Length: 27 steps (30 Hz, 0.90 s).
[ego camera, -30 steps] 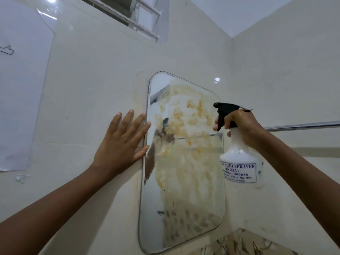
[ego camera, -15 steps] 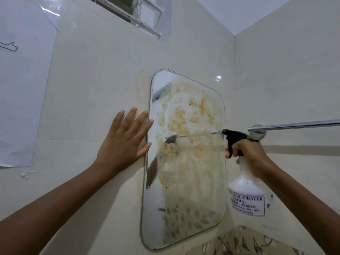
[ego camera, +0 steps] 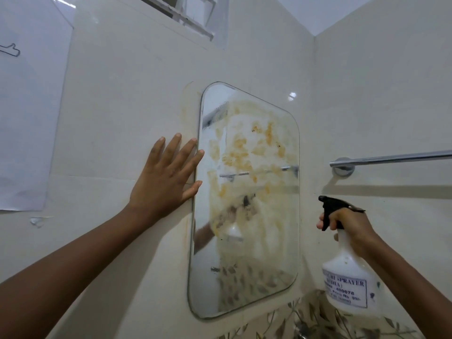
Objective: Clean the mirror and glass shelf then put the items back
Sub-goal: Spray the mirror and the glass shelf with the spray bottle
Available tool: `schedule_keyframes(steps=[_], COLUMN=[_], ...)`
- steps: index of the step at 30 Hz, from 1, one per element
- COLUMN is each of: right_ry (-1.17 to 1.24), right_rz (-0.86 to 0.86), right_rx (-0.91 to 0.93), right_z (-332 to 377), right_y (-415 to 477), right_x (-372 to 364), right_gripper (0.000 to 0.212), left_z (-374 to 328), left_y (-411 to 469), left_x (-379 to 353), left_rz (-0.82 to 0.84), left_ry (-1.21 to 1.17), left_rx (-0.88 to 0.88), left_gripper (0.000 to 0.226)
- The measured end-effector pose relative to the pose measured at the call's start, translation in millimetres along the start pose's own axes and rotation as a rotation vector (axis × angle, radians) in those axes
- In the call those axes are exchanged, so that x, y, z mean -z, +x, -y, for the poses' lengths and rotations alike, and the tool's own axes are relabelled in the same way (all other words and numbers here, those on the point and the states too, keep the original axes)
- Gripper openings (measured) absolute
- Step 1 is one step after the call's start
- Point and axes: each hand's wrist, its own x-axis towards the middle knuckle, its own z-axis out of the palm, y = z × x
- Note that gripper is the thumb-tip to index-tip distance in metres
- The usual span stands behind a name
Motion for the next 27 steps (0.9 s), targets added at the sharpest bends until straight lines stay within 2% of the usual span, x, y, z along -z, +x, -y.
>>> schedule_keyframes(steps=[4, 7, 9, 11, 13, 15, 17, 19, 24, 27], right_ry=[-0.087, -0.127, -0.128, -0.119, -0.096, -0.077, -0.075, -0.112, -0.195, -0.217], right_rz=[0.209, 0.395, 0.379, 0.264, 0.125, -0.001, -0.051, -0.025, 0.157, 0.254], right_rx=[0.119, 0.109, 0.08, 0.048, 0.016, -0.018, -0.068, -0.108, -0.066, -0.1], right_z=[0, 1, -4, -11, -20, -34, -48, -57, -66, -74], right_y=[-38, -57, -54, -44, -32, -19, -14, -17, -52, -68], right_x=[-21, -29, -26, -18, -6, 9, 19, 19, -12, -33], right_gripper=[0.033, 0.042, 0.046, 0.042, 0.026, 0.028, 0.029, 0.026, 0.021, 0.018], left_z=[0, 1, 1, 1, 1, 1, 0, 0, 1, 1], left_y=[0, 0, 0, 0, 0, 0, 0, 0, 0, 0], left_x=[-2, -2, -2, -2, -2, -1, -1, -1, -1, 1], left_rz=[-0.008, -0.015, -0.011, -0.009, -0.005, -0.005, -0.006, -0.009, -0.011, -0.013], left_ry=[0.001, 0.002, 0.005, 0.006, 0.005, 0.005, 0.003, -0.001, -0.013, -0.026], left_rx=[0.0, -0.003, -0.003, 0.0, 0.0, 0.001, 0.0, -0.001, -0.003, -0.007], left_gripper=[0.064, 0.064, 0.064, 0.064, 0.064, 0.065, 0.065, 0.064, 0.064, 0.064])
